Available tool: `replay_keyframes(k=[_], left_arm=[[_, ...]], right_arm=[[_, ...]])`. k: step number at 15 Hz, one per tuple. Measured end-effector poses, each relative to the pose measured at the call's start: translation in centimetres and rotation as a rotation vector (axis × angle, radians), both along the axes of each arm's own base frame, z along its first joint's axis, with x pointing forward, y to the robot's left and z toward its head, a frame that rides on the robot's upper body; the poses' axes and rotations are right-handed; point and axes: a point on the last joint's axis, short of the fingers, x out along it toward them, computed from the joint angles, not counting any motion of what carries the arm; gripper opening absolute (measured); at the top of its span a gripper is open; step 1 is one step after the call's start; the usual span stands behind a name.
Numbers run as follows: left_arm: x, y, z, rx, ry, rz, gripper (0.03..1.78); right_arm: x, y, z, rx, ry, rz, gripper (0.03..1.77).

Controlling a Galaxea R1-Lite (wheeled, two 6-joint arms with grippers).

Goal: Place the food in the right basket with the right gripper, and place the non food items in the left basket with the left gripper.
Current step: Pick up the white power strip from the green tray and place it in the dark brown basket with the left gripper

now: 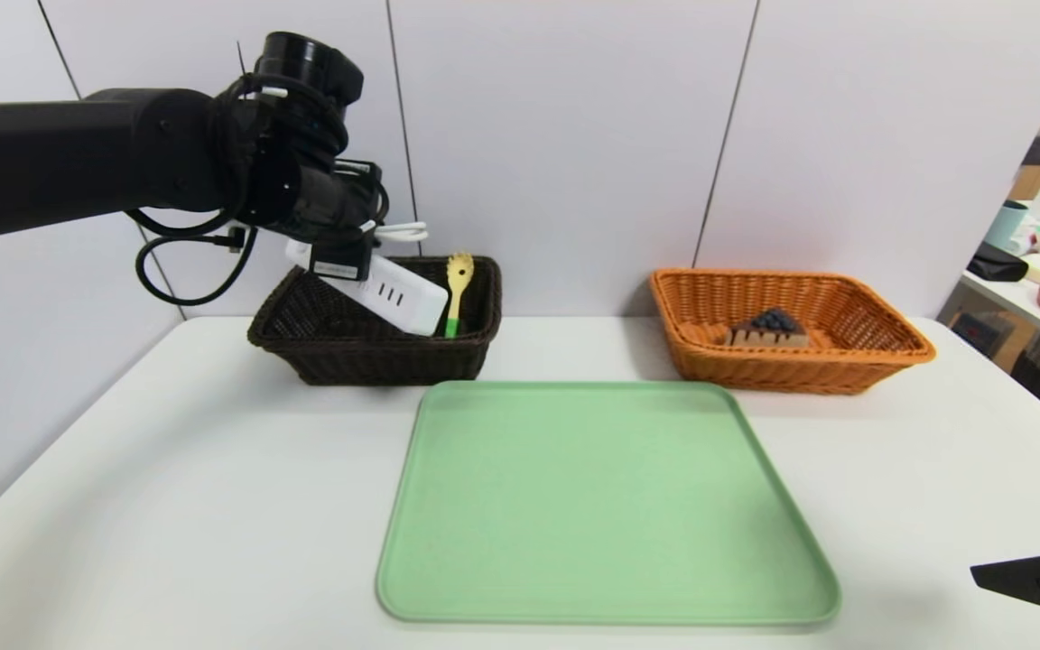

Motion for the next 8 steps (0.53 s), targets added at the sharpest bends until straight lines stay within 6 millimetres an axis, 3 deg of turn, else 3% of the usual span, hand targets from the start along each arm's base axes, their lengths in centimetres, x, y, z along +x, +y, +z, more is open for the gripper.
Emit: replay_keyframes(k=[8], left_arm=[[3.1,0.0,-1.9,-0.108,-0.009,0.042,0.20]], right_arm=[[-0.2,0.0,-0.1,0.000,-0.001,-0.002,1.70]])
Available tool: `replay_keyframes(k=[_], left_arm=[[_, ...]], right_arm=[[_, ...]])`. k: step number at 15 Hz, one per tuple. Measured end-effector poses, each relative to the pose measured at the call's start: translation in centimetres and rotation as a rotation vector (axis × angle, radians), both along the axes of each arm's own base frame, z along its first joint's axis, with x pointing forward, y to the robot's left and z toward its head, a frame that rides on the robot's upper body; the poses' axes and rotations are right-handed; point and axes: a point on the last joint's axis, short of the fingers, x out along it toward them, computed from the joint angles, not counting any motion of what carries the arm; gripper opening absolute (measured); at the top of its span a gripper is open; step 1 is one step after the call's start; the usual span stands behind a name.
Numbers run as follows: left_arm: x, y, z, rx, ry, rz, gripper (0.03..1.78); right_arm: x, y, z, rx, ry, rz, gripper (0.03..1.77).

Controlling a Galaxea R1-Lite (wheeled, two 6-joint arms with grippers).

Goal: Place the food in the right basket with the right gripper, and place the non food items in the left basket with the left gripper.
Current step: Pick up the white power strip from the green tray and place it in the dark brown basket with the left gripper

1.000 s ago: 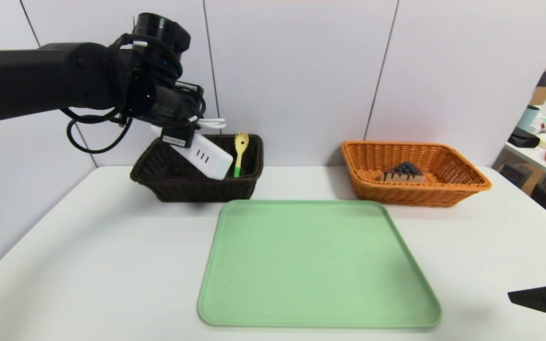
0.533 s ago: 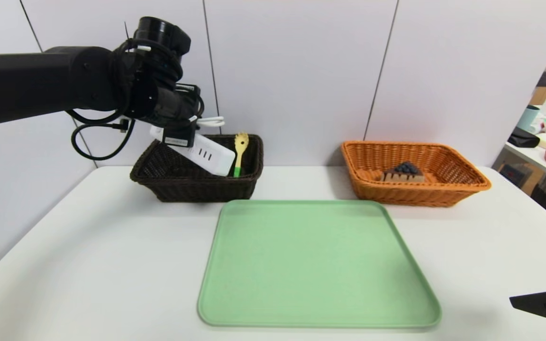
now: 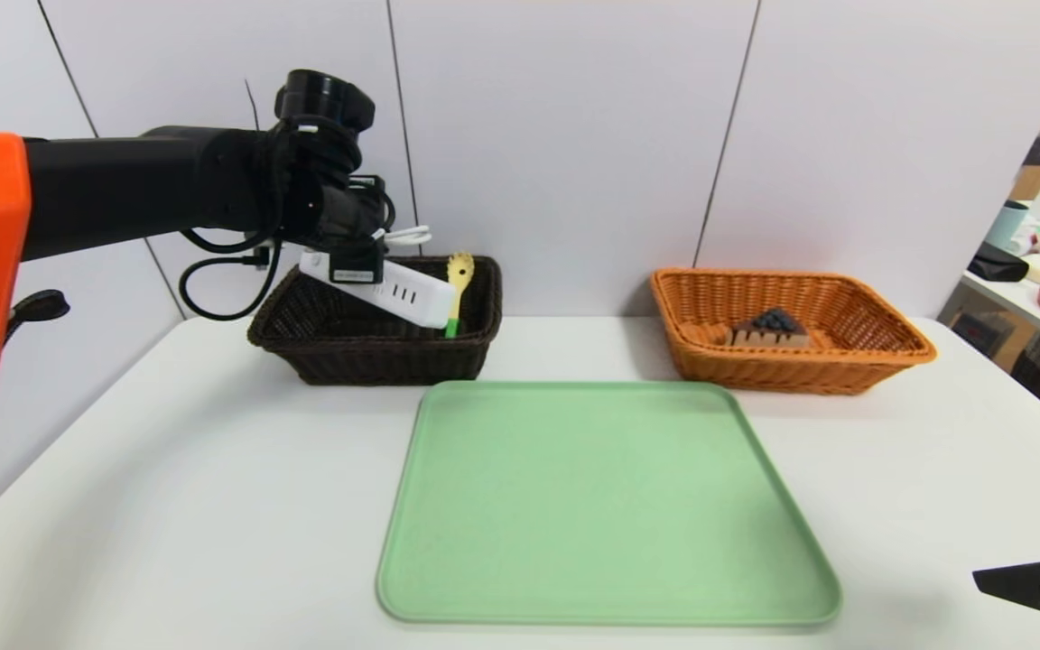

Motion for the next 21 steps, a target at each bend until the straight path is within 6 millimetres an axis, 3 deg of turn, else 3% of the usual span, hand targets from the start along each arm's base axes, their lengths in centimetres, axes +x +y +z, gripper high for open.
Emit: replay_keyframes(k=[11,21], left_arm=[[2.0,-0.1,-2.8,-0.066,0.059,-0.018,0.20],[2.6,0.5,-3.5,-0.089,0.083,-0.018,0.20]], right_arm=[[-0.4,-0.1,-0.3,-0.008,0.002,-0.001,1.70],[-0.4,-0.1,-0.3,-0.010,0.001,-0.001,1.70]])
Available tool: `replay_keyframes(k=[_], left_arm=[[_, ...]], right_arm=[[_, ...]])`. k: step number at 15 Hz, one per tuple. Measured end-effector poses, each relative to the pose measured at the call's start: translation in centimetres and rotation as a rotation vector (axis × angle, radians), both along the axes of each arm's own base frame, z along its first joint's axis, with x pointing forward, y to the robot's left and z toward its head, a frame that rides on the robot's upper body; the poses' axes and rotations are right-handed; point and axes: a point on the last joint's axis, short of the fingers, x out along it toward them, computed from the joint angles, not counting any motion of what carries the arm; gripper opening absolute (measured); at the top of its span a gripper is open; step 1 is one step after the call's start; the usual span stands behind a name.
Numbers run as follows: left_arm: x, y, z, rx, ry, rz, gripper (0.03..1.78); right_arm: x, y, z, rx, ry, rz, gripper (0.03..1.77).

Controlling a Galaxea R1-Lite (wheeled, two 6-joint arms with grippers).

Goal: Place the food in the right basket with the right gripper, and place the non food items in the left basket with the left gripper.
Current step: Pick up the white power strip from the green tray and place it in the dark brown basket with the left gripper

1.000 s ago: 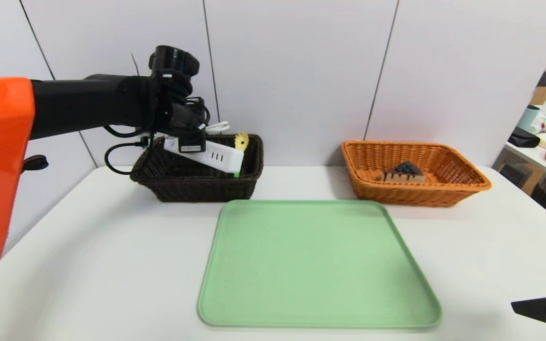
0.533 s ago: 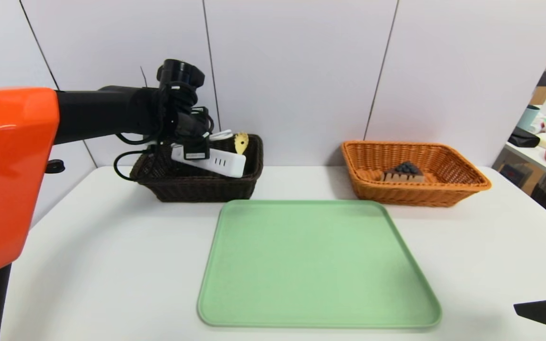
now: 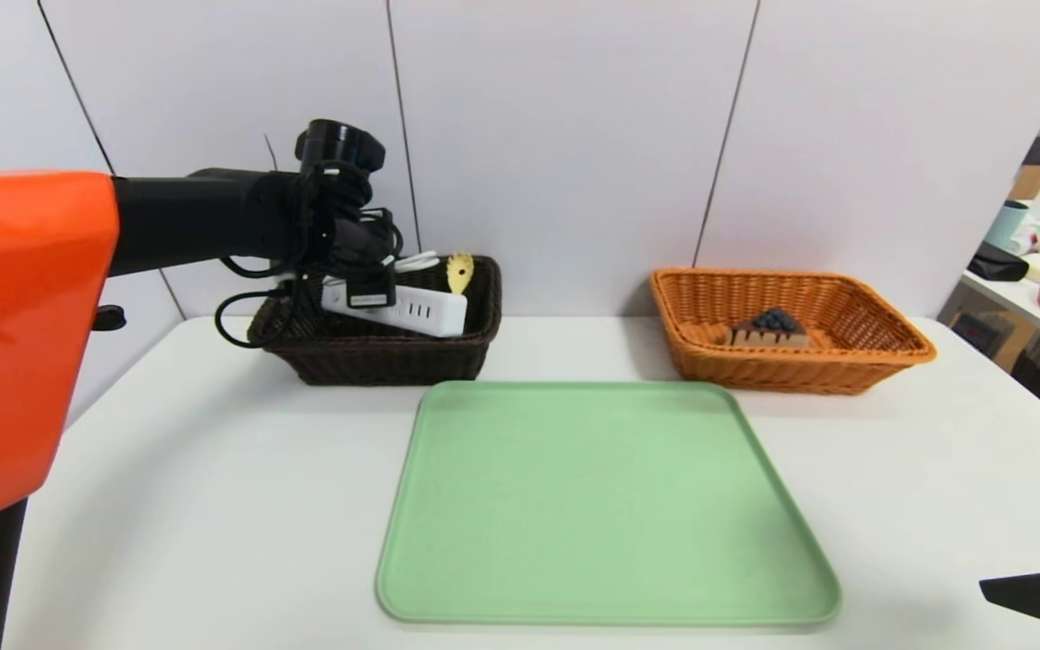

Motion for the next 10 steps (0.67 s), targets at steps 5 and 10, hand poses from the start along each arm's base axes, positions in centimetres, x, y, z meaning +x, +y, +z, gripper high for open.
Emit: replay_keyframes(k=[5,10], left_arm=[[0.11,0.01,-0.19,0.002,0.004,0.000,0.20],[0.13,0.05,-0.31,0.007,0.010,-0.001,0.20]], right_arm=[[-0.01,0.00,-0.07,-0.002,0.003,0.001,1.70],[-0.05,-0.01,-0.26,-0.002,0.011,0.002,1.70]])
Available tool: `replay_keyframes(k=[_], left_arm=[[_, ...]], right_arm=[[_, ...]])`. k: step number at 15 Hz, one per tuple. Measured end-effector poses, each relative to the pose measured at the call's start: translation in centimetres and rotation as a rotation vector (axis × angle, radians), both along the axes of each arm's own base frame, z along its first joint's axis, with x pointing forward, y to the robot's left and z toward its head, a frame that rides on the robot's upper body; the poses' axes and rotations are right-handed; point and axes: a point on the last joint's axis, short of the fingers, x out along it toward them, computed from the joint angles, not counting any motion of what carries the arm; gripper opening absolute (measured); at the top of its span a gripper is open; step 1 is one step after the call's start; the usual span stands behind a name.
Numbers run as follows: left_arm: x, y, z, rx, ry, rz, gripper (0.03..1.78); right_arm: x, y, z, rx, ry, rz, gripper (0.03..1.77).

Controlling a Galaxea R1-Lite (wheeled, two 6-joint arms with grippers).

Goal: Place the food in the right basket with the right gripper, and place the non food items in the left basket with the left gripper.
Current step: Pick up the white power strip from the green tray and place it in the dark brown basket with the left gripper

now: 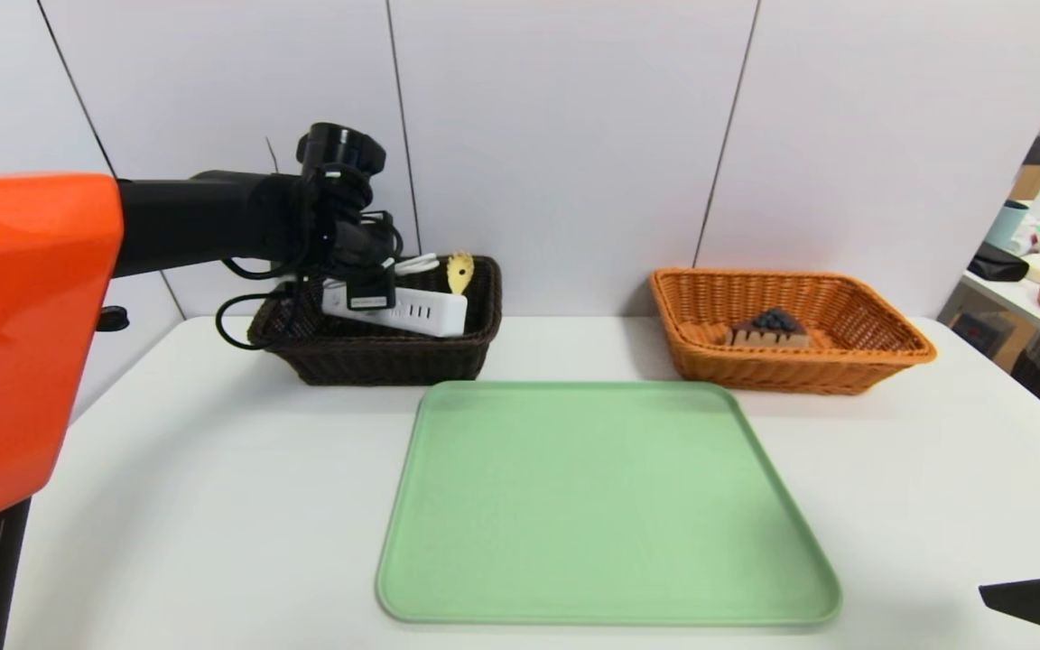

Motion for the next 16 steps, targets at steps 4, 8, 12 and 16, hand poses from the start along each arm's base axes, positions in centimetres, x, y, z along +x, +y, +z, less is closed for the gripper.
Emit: replay_keyframes(k=[4,8,12,16], left_arm=[[-0.1,0.0,0.1,0.031,-0.002,-0.026,0.20],[-0.4,0.1,0.4,-0.003,0.015,-0.112,0.20],[-0.6,0.7,1.1,0.029,-0.011,-0.159,0.20],[-0.3,1.5,1.1,0.018,-0.014,-0.142,0.20]], right_arm=[[0.0,0.0,-0.3,-0.001,0.011,0.002,1.70],[-0.1,0.0,-0.5,-0.004,0.023,0.001,1.70],[-0.1,0.0,-0.7,-0.006,0.032,0.002,1.70],[0.0,0.0,-0.8,-0.008,0.038,0.004,1.70]])
